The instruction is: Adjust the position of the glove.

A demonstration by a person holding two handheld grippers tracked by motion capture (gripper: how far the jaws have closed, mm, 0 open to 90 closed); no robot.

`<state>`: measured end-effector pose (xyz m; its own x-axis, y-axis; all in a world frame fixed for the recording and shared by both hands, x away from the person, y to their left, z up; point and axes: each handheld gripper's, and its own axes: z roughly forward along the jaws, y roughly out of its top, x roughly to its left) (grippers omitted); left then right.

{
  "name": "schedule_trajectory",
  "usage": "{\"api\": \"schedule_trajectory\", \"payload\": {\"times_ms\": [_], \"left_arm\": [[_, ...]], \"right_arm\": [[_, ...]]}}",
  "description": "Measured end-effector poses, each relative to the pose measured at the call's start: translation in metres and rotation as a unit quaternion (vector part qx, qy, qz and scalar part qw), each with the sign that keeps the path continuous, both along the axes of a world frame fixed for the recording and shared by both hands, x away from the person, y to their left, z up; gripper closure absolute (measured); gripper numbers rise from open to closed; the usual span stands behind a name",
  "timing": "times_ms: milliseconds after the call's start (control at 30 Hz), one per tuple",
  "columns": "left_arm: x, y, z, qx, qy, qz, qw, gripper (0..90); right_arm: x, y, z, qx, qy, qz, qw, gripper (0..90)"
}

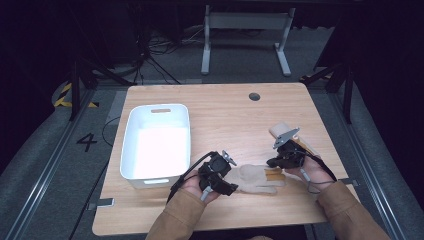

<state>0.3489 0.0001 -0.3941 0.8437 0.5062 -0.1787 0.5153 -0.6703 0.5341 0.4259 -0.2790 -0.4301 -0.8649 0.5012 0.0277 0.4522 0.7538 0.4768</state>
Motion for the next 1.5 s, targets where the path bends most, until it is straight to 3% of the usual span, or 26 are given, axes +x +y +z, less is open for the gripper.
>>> {"api": "schedule_trajectory", "payload": {"times_ms": [100,200,433,633,733,867,1033,1300,1500], "left_arm": [[0.001,0.0,0.001,-0.003,-0.002,0.002,1.0,42.1],[0.002,0.001,0.002,-0.009,-0.004,0.007,0.9999,42.2],[0.002,0.005,0.004,-0.015,-0.012,0.016,0.9997,42.3],[0.002,0.008,0.006,-0.022,-0.016,0.026,0.9993,42.3],[0.001,0.011,0.006,-0.022,-0.017,0.031,0.9991,42.0],[0.0,0.016,0.005,-0.016,-0.021,0.036,0.999,41.9],[-0.002,0.024,0.005,-0.02,-0.021,0.051,0.9983,41.8],[-0.005,0.031,0.005,-0.022,-0.022,0.061,0.9976,41.0],[-0.005,0.031,0.004,-0.019,-0.022,0.061,0.9977,40.9]], "right_arm": [[-0.002,-0.003,0.003,0.011,-0.011,0.0,0.9999,88.5],[-0.004,-0.008,0.012,0.043,-0.032,-0.012,0.9985,83.9],[-0.004,-0.023,0.03,0.105,-0.079,-0.051,0.99,74.4],[-0.002,-0.033,0.035,0.121,-0.104,-0.079,0.984,62.9],[0.002,-0.04,0.036,0.125,-0.112,-0.101,0.9807,57.0],[0.01,-0.049,0.038,0.116,-0.121,-0.125,0.9778,57.2],[0.022,-0.061,0.037,0.126,-0.114,-0.158,0.9728,53.8],[0.039,-0.077,0.025,0.109,-0.101,-0.208,0.9669,49.3],[0.047,-0.086,0.012,0.089,-0.093,-0.225,0.9658,48.7]]}}
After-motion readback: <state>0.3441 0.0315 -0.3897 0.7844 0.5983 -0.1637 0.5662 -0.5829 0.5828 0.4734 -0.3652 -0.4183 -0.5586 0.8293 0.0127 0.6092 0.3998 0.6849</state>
